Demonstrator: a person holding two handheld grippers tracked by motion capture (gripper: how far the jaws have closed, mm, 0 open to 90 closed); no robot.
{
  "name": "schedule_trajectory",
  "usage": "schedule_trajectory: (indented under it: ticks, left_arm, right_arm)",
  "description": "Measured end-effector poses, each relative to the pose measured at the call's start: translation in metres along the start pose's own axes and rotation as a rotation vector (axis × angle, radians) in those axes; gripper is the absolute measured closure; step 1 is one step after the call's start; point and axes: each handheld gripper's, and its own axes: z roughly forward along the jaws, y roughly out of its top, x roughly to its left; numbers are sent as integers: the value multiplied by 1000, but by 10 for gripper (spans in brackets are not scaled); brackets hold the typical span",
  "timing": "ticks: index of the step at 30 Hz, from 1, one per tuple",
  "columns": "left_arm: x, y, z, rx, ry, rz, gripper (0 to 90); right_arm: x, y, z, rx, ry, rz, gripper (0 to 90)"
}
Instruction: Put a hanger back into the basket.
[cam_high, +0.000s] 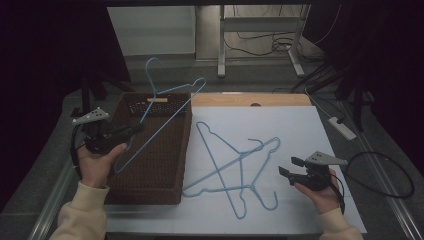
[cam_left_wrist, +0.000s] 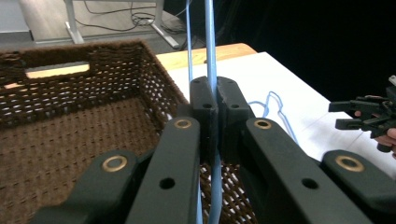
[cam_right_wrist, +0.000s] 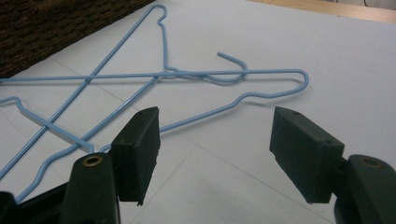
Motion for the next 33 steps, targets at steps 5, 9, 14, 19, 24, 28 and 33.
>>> schedule_trajectory:
  ticks: [5,9,14,19,24,28,33]
  left_arm:
    - [9,-2,-6,-3,25,-6,872]
    - [17,-3,-11,-3,47,-13,872]
    - [25,-6,-14,-1,71,-17,873]
    - [35,-11,-15,5,83,-14,872]
    - [41,-15,-15,20,85,-14,873]
    - [44,-20,-12,30,73,-12,872]
    - [46,-27,-7,58,58,1,872]
  right_arm:
    - [0,0,1,4,-1,-1,340]
    - [0,0,1,5,0,-1,340]
    - [0,0,2,5,0,0,340]
    - [0,0,2,7,1,0,340]
    - [0,-1,3,9,2,2,340]
    - [0,-1,3,10,2,-1,340]
    - [0,-1,3,10,1,1,340]
